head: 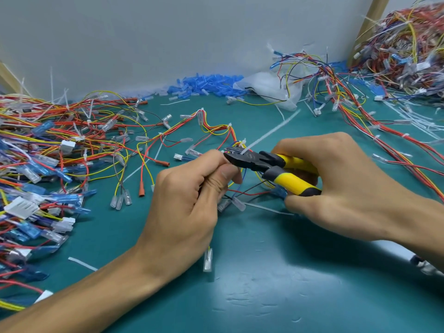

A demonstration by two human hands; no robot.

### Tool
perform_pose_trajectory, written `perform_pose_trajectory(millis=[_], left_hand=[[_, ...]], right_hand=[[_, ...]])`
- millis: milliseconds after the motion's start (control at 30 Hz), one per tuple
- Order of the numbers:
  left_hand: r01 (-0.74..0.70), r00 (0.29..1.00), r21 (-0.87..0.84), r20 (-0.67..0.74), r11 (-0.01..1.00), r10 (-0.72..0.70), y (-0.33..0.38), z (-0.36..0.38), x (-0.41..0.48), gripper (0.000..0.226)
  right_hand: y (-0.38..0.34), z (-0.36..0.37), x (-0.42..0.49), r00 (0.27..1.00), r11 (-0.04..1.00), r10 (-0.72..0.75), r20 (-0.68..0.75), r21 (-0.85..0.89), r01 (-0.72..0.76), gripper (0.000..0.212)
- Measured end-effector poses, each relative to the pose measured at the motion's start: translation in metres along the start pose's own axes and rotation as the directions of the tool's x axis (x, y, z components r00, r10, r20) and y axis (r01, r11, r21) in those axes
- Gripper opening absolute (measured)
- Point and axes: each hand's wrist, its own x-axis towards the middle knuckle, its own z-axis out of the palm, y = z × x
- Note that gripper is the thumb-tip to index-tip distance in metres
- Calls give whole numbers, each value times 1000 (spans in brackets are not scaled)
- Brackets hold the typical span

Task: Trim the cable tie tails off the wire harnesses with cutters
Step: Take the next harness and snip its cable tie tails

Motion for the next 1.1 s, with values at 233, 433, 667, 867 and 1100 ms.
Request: perform_pose_trajectory(millis=[233, 433, 667, 867, 1100], left_hand=[[48, 999, -90, 30, 995, -45, 2, 0, 1, 25], [68, 997, -76, 40, 995, -65, 4, 0, -1, 30], [-5, 1000, -4, 6, 1000, 5, 7, -3, -1, 34], [0, 1000, -14, 17, 1000, 1, 8, -3, 0, 38], [5, 1000, -18, 29, 1000, -5, 8, -3, 1, 39]], right_hand=[[-1, -3, -1, 1000, 998, -7, 2, 61, 7, 21], [0, -1, -1, 1000, 1000, -15, -27, 14, 15, 17], [-4, -2, -1, 995, 995, -94, -19, 33, 95, 24], [-6, 1, -1, 997, 996, -81, -5, 32, 81, 27], [-8, 1, -3, 997, 998, -63, -37, -16, 63, 30]])
